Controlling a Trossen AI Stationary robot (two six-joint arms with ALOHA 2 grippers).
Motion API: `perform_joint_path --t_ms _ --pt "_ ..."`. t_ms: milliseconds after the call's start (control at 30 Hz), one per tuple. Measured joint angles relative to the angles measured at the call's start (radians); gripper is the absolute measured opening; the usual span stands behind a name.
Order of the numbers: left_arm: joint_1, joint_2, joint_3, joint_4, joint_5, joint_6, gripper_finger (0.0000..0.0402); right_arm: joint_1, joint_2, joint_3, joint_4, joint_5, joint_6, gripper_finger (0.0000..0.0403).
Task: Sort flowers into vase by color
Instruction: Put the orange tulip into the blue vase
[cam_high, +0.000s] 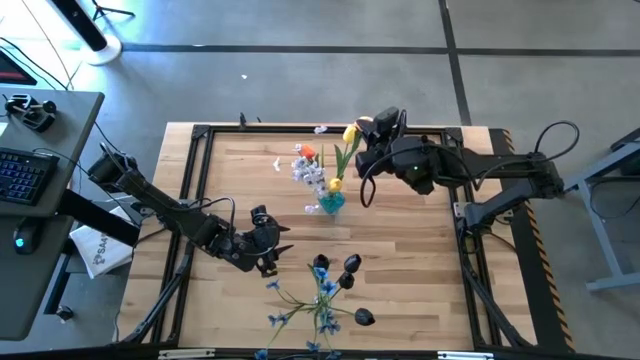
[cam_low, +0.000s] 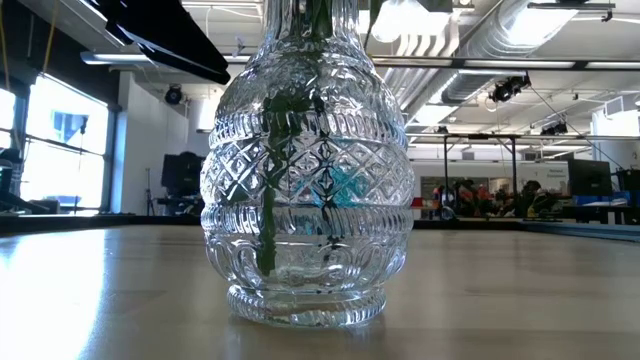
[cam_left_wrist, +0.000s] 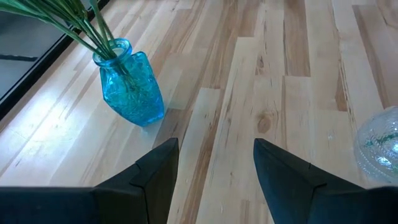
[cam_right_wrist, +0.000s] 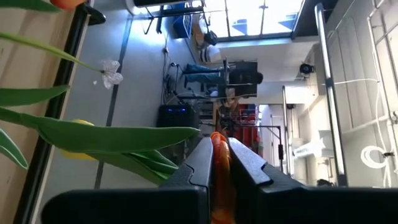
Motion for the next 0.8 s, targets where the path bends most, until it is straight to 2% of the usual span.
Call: perform_joint_path --t_ms 200,500,800 --pt "0.000 0.000 0.000 0.000 0.000 0.000 0.0197 0.000 0.000 -0.028 0.048 -0.011 -0.007 0.0018" --pt "0.000 0.000 0.000 0.000 0.000 0.000 0.0197 0.000 0.001 -0.108 0.212 0.023 -0.189 0.0006" --pt "0.000 0.000 0.000 0.000 0.000 0.000 0.0197 0.000 -0.001 -0.108 0.168 -0.021 -0.170 0.0006"
